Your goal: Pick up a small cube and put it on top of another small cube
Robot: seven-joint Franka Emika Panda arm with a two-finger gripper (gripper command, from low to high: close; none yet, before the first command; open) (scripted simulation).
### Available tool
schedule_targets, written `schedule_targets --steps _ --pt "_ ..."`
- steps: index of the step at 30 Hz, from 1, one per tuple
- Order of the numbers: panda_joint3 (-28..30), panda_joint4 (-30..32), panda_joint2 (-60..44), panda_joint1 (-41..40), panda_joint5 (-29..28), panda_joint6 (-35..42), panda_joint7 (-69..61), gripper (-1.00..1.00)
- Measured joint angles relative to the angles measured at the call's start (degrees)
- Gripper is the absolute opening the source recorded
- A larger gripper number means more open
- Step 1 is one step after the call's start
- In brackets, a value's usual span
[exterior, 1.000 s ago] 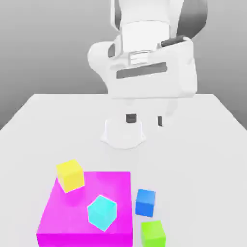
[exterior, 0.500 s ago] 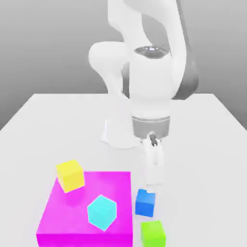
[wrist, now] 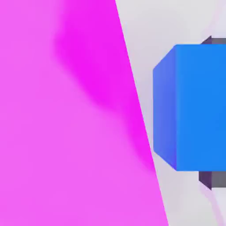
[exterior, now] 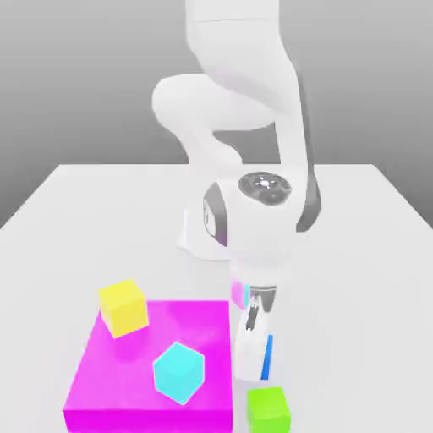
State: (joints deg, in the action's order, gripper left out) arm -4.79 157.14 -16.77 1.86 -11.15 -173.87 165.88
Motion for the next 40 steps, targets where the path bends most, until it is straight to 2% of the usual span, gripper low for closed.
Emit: schedule_targets --steps 2,4,8,13,21,31,33,36,37,40 --pt "0.7 0.0 -0.2 0.8 0.2 -0.2 -0.1 -1.00" --pt "-1.2 0.6 2.9 -0.7 1.7 2.3 -1.3 -1.00" --pt "-4.0 2.2 10.9 -2.1 7.5 8.7 -5.6 -1.00" --pt "-3.8 -1.4 14.4 -4.6 10.3 14.6 -16.9 -1.00" --pt "1.0 -2.3 23.3 -11.1 11.8 24.0 -33.6 -1.00" --pt "9.5 -2.2 34.7 -17.6 7.8 35.9 -48.7 -1.00" --pt "10.3 -0.8 34.3 -18.2 8.3 34.7 -48.8 -1.00" --pt "10.7 0.9 29.5 -18.3 8.8 28.4 -49.2 -1.00" --pt "10.8 1.4 27.7 -18.2 9.0 26.1 -49.3 1.00" --pt "10.8 1.4 27.7 -18.2 9.0 26.1 -49.3 1.00"
